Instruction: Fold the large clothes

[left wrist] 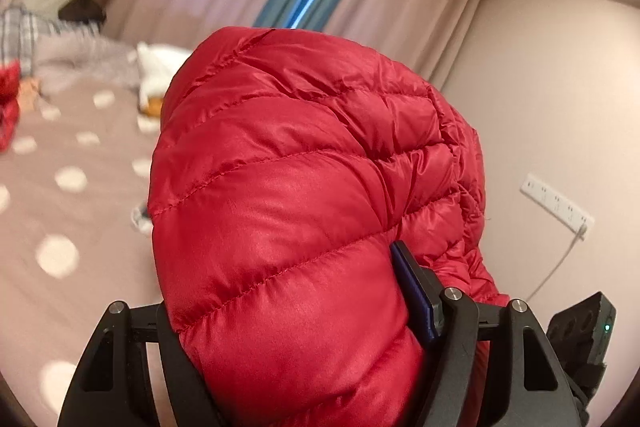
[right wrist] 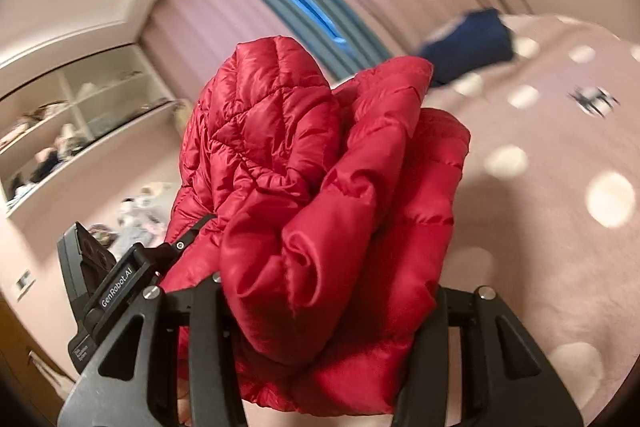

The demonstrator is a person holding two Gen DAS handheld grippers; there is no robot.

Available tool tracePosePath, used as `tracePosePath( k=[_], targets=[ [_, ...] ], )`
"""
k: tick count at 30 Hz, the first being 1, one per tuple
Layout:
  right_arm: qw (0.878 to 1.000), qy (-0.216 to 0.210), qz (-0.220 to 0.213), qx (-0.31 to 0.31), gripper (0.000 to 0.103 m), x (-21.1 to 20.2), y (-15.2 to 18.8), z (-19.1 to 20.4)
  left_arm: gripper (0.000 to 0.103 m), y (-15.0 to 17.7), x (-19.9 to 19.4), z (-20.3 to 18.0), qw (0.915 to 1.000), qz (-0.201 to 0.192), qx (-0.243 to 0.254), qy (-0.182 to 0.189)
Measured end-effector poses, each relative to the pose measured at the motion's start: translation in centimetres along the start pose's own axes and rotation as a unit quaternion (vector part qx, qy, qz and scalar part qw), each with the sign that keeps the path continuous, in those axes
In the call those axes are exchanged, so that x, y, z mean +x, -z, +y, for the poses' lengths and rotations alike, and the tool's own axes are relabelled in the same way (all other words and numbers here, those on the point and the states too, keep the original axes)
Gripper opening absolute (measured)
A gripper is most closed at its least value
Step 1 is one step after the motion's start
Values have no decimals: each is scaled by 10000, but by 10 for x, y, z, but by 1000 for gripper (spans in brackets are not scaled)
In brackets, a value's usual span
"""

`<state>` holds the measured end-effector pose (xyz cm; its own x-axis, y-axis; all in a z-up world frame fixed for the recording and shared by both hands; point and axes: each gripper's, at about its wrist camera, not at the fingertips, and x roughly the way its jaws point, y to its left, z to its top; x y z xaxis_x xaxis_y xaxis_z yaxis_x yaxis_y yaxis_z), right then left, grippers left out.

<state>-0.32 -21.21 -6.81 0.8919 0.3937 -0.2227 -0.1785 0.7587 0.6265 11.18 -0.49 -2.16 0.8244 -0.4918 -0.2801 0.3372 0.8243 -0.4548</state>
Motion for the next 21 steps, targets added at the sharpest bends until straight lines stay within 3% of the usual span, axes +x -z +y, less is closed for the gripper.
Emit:
tracePosePath(
  k=[8,16,21],
  targets=[
    [9982,-468,-141,-334,45,16,-23,68,72,-54,-55,2,9978,-496,359,-241],
    [9965,-593,-109,-587,45,25,-19,99,72,-60,-59,3,9972,-601,324,-299],
    [9963,-477,-63,-709,45,30,-23,97,72,-52,-52,3,9978,-568,242,-223]
  ],
)
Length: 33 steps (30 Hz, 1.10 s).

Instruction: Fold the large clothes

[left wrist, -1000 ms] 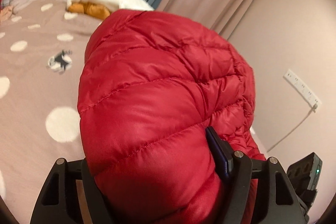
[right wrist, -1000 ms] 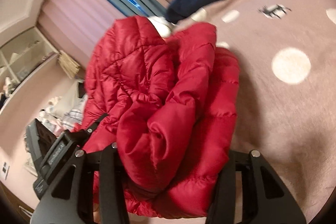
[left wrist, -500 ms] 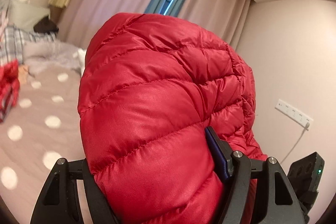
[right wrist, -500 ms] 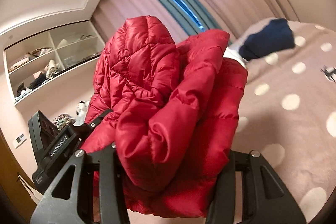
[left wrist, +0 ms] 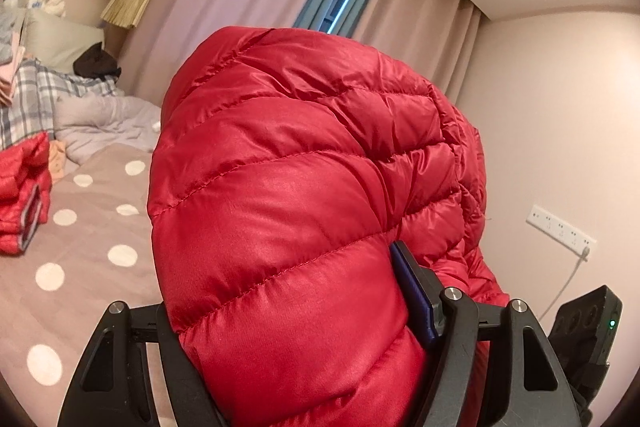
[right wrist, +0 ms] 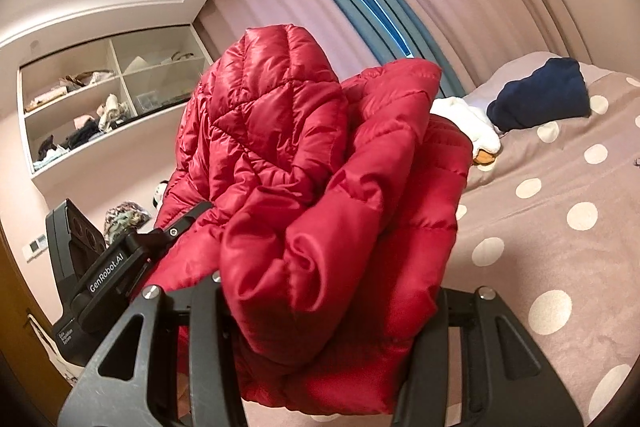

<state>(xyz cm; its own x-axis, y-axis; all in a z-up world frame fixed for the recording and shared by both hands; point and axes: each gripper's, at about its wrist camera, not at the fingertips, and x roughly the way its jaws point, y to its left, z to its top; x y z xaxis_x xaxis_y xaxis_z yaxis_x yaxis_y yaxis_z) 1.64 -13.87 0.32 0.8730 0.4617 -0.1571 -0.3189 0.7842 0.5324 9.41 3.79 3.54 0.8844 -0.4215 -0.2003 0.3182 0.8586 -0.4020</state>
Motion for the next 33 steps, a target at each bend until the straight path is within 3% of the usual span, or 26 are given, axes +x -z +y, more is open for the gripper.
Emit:
tracePosePath(
  k=[4,9,13,17,18,19,23,28,33],
  targets=[
    [9998,165,31,-136,45,25,-1,-7,72,4,27,22,9999,10,-72,142],
    [9982,415,364,-238,45,75,9,-46,72,29,87,62,9993,258,-280,18],
    [9937,799,760,-194,45,116,31,-93,72,71,139,89,9960,722,-458,-271],
    [9811,1295,1436,-36,44,150,69,-152,72,132,190,115,9841,1529,-578,-700],
    [9744,1475,1695,25,44,159,79,-165,72,150,202,118,9797,1743,-379,-915],
    [9666,1654,1957,86,45,167,90,-179,74,155,201,116,9801,1695,-211,-1007],
    [9651,1474,2129,383,46,174,96,-206,75,152,196,109,9781,1727,-196,-1145],
    [9602,1721,2198,-19,51,170,91,-193,78,149,187,114,9769,1716,-423,-1198],
    [9523,1883,2401,-29,55,153,74,-179,78,144,177,113,9663,2149,-773,-1185]
  ],
)
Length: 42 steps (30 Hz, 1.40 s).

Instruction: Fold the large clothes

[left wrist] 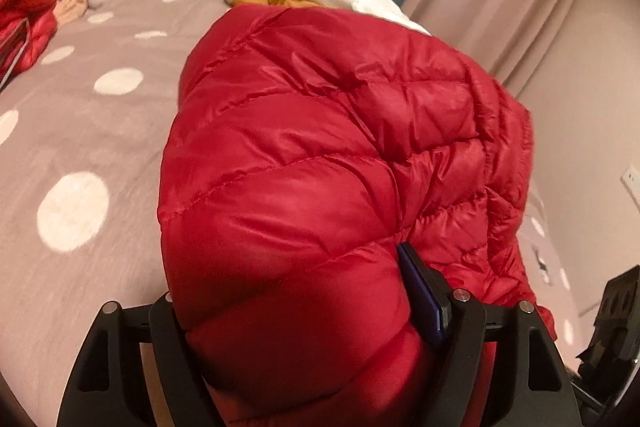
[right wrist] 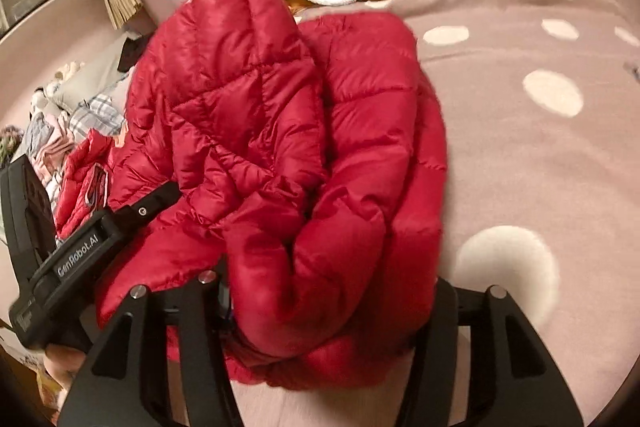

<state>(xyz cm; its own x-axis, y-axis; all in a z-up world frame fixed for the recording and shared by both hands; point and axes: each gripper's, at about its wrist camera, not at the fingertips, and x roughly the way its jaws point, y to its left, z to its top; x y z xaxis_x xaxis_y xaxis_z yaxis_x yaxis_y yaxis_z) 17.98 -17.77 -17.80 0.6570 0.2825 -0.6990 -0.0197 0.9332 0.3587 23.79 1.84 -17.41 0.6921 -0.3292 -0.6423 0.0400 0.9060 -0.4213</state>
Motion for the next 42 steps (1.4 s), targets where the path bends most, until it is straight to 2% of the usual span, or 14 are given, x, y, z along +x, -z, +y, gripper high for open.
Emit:
tracePosePath(
  k=[5,7,10,13,14,19,21,25,28,31,34,37,39,42],
  targets=[
    [9999,-94,-123,-53,60,-42,1,1,78,-3,-32,-11,9999,-20,-28,154],
    [9997,-104,-208,-37,70,-50,2,-1,81,0,-32,-7,9997,-80,-183,157],
    [9993,113,-344,90,86,-49,6,-13,82,4,-22,-2,9997,-119,-10,-204],
    [9989,178,-373,202,87,-44,7,-20,87,6,-18,1,9985,-467,132,-240],
    [9990,129,-360,239,87,-46,6,-20,91,6,-13,3,9972,-602,123,-415],
    [9986,-17,-186,497,86,-23,8,-26,94,2,5,11,9970,-557,78,-527],
    [9988,17,-188,447,86,-23,8,-23,94,-2,-2,12,9972,-468,9,-588],
    [9994,174,-267,140,86,-36,5,-11,94,-7,-29,7,9889,-614,210,-1339],
    [9985,384,-376,-52,87,-54,3,-5,94,-8,-56,4,9845,-796,434,-1503],
    [9969,510,-578,-145,92,-82,-1,2,94,-9,-88,7,9847,-1035,316,-1366],
    [9942,564,-855,-341,97,-115,-4,15,94,-15,-115,1,9872,-1074,264,-1152],
    [9906,411,-1209,-487,103,-151,-5,28,102,-19,-148,-10,9879,-1364,267,-689],
    [9879,337,-1398,-576,103,-178,-2,36,102,-16,-170,-20,9866,-1533,363,-429],
    [9834,450,-1580,-765,103,-206,5,46,102,-8,-190,-38,9835,-1573,773,-442]
  ],
)
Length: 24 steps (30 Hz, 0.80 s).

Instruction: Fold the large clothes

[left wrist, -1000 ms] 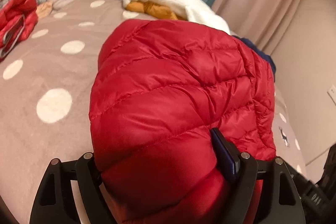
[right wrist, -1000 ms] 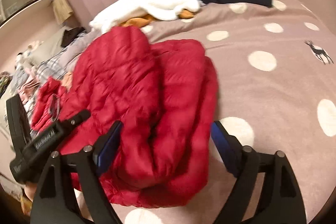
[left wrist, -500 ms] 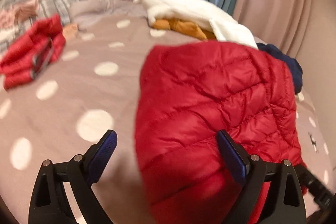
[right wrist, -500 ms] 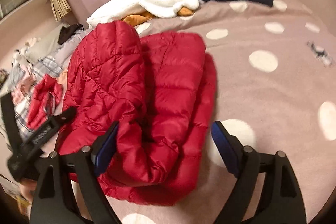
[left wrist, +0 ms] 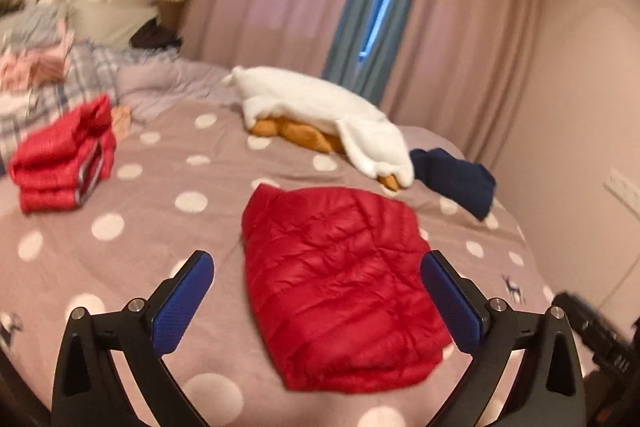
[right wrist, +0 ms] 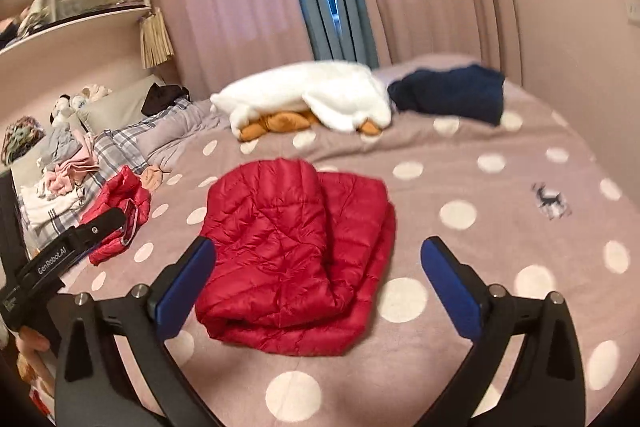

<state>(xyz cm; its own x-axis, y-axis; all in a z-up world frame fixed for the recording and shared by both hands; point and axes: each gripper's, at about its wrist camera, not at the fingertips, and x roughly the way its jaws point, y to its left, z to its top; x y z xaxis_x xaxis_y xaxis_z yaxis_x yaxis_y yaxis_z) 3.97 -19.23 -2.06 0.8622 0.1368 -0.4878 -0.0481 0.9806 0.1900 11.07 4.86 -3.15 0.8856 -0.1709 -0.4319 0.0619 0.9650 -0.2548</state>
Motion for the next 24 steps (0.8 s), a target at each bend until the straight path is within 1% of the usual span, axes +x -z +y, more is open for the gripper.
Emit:
tracePosePath(
  k=[2,5,7,9,11,15,18,21,24],
  targets=[
    [9999,110,-63,-114,103,-16,-1,4,102,2,-13,-8,9998,-65,207,-33],
    [9996,165,-41,-235,103,-33,2,8,102,4,-31,-14,9996,-170,230,24],
    [9991,176,-95,-365,103,-41,3,12,102,5,-44,-13,9991,-301,129,251],
    [9983,211,-206,-500,103,-50,5,16,102,5,-53,-14,9984,-345,82,445],
    [9977,208,-305,-576,103,-57,6,18,102,6,-60,-15,9977,-427,118,514],
    [9974,139,-358,-604,103,-64,8,21,102,7,-69,-18,9974,-580,174,390],
    [9970,167,-425,-632,103,-69,8,24,102,8,-73,-17,9962,-662,130,554],
    [9969,185,-454,-622,103,-71,8,25,102,8,-74,-14,9960,-619,15,645],
    [9968,240,-454,-607,103,-71,9,24,102,7,-74,-12,9966,-645,-58,504]
  ],
)
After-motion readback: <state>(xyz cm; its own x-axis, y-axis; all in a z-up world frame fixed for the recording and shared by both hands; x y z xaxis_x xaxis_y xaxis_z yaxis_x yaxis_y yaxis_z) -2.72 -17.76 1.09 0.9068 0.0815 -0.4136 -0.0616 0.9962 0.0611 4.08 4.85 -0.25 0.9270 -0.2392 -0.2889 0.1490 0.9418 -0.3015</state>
